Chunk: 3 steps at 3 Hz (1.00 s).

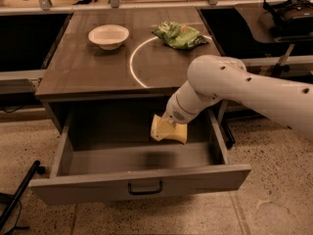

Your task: Place sponge into top drawer

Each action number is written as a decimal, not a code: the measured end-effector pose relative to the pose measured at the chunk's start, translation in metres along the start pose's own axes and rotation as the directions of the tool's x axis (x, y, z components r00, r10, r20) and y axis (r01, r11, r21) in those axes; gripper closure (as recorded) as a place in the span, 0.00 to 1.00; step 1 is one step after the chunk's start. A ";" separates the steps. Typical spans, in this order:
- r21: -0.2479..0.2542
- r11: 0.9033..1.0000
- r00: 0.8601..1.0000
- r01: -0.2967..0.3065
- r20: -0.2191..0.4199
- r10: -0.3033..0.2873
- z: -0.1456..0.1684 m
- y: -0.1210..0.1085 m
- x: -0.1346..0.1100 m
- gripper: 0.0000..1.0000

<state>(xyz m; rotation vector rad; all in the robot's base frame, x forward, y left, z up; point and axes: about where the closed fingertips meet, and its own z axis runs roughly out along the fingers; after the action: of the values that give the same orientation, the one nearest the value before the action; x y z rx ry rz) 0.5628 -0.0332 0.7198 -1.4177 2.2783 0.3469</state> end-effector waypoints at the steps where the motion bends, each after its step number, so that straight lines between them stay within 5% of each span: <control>1: 0.034 0.997 0.997 -0.072 -0.014 0.072 0.013 -0.007 0.014 0.51; 3: 0.058 0.988 0.989 -0.145 -0.016 0.146 0.026 -0.012 0.030 0.06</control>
Offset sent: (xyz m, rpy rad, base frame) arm 0.0061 -0.0209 -0.0464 -0.0076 0.0370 -0.1859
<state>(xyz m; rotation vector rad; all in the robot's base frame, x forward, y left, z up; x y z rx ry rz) 0.5679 -0.0511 0.6825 -1.2361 2.3945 0.3114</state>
